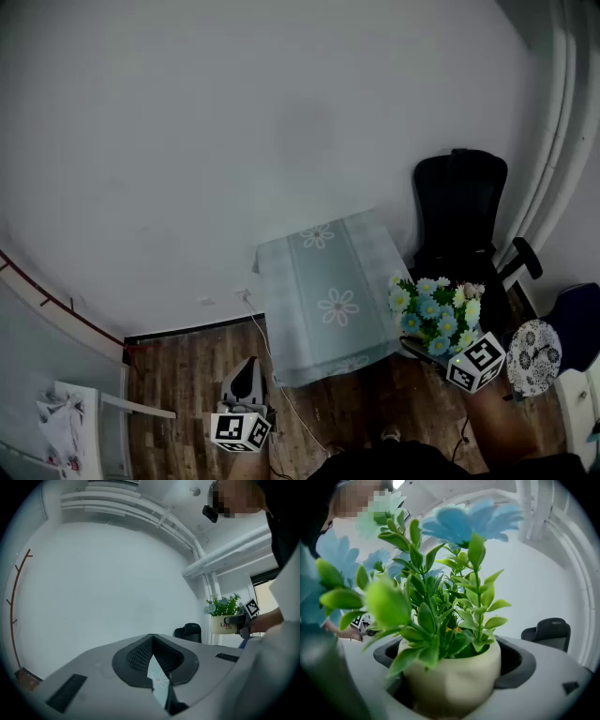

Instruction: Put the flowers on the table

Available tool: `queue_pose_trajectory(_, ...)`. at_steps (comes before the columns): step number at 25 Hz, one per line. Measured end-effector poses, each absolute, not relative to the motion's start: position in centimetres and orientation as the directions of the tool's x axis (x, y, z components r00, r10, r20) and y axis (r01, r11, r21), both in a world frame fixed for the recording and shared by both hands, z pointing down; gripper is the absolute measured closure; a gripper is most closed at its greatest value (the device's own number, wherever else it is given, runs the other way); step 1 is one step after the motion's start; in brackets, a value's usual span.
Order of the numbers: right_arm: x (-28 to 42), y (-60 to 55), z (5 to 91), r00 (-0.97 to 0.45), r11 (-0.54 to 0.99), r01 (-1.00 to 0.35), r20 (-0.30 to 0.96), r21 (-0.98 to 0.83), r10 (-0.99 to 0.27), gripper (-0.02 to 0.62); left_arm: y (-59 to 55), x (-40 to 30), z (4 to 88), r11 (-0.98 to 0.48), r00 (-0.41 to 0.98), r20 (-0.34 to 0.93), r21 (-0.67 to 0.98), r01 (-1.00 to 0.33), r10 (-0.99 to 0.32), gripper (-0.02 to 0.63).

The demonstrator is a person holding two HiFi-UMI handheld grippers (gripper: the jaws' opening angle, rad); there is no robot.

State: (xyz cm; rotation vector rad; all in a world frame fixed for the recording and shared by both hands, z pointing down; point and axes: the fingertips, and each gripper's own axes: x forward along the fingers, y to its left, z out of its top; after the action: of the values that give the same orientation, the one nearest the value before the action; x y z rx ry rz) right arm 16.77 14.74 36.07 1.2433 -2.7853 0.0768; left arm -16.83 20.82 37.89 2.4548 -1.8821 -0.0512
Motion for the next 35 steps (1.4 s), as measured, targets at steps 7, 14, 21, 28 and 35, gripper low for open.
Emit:
queue_pose_trajectory(7, 18.0, 14.9, 36.4, -0.669, 0.672, -0.741, 0.103, -0.007, -0.736, 0.046, 21.4, -16.2, 38.0, -0.218, 0.218, 0.02, 0.028, -0.976, -0.976, 0.603)
queue_pose_trajectory(14, 19.6, 14.6, 35.7, -0.691, 0.691, -0.722, 0.077, -0.027, -0.719, 0.046, 21.2, -13.0, 37.6, -0.232, 0.232, -0.008, 0.038, -0.972, -0.973, 0.603)
queue_pose_trajectory(21, 21.2, 13.9, 35.1, -0.731, 0.73, -0.682, 0.023, -0.046, -0.682, 0.046, 21.2, -10.2, 37.9, -0.205, 0.205, -0.007, 0.036, -0.978, -0.979, 0.603)
queue_pose_trajectory(28, 22.0, 13.1, 35.9, -0.734, 0.731, -0.679, 0.037, -0.069, -0.679, 0.046, 21.0, -10.7, 38.5, -0.152, 0.153, 0.037, 0.017, -0.988, -0.988, 0.603)
queue_pose_trajectory(35, 21.8, 11.6, 37.4, -0.72, 0.716, -0.693, 0.052, -0.087, -0.692, 0.046, 19.0, -10.7, 40.1, -0.176, 0.177, 0.056, 0.031, -0.984, -0.983, 0.603)
